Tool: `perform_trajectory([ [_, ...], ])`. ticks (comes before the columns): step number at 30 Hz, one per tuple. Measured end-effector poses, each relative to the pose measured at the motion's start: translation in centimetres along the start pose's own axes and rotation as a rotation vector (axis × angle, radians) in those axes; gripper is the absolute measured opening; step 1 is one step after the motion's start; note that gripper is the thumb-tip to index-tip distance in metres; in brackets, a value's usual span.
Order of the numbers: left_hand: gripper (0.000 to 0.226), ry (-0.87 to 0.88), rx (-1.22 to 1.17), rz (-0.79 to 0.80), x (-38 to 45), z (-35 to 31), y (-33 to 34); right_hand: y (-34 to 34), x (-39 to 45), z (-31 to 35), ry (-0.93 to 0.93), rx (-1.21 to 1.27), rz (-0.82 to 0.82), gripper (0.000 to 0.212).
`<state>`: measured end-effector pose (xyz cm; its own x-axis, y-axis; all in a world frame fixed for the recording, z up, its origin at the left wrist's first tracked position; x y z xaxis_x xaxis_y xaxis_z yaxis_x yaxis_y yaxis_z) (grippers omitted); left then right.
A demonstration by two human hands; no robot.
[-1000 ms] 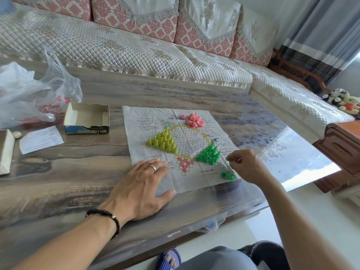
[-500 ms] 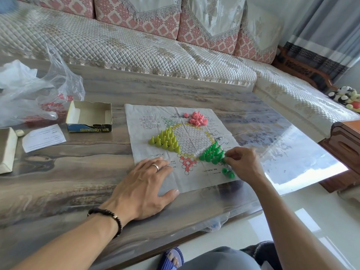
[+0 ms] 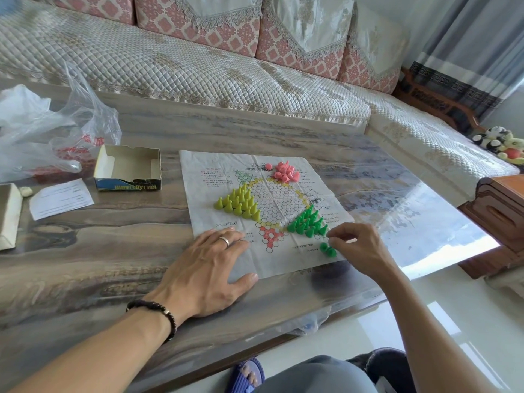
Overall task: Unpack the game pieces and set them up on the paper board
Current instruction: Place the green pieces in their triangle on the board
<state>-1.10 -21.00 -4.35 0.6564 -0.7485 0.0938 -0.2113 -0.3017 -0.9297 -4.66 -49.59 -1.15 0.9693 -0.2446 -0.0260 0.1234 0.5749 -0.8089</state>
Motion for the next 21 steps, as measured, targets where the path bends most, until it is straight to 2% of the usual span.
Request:
perform_trajectory([
  [3, 0.071, -0.002, -0.001, 0.000, 0.0, 0.0, 0.0, 0.5, -0.4, 0.2, -0.006, -0.030, 0.097, 0.013],
  [9, 0.072, -0.013, -0.012, 0.008, 0.1, 0.1, 0.2, 0.9, -0.1, 0.3, -0.013, -0.091, 0.131, 0.018],
  [16, 0.072, -0.010, -0.008, 0.009, 0.2, 0.2, 0.3, -0.8, -0.1, 1.0, -0.092, -0.024, -0.073, 0.013],
  [21, 0.074, -0.012, -0.007, 0.009, 0.2, 0.2, 0.3, -1.0, 0.1, 2.0, -0.066, -0.162, -0.079, 0.010],
])
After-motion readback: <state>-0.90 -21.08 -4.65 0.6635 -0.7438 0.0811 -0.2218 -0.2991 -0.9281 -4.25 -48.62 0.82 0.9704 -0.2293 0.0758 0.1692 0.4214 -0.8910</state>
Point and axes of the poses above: each hand's wrist, its own x-axis towards the middle knuckle, its own y-axis out of the palm, z = x × y, the point moved 6 cm from there along x, towards the middle knuckle, and after that the axes turned 11 degrees about z, right-handed, at the moved point
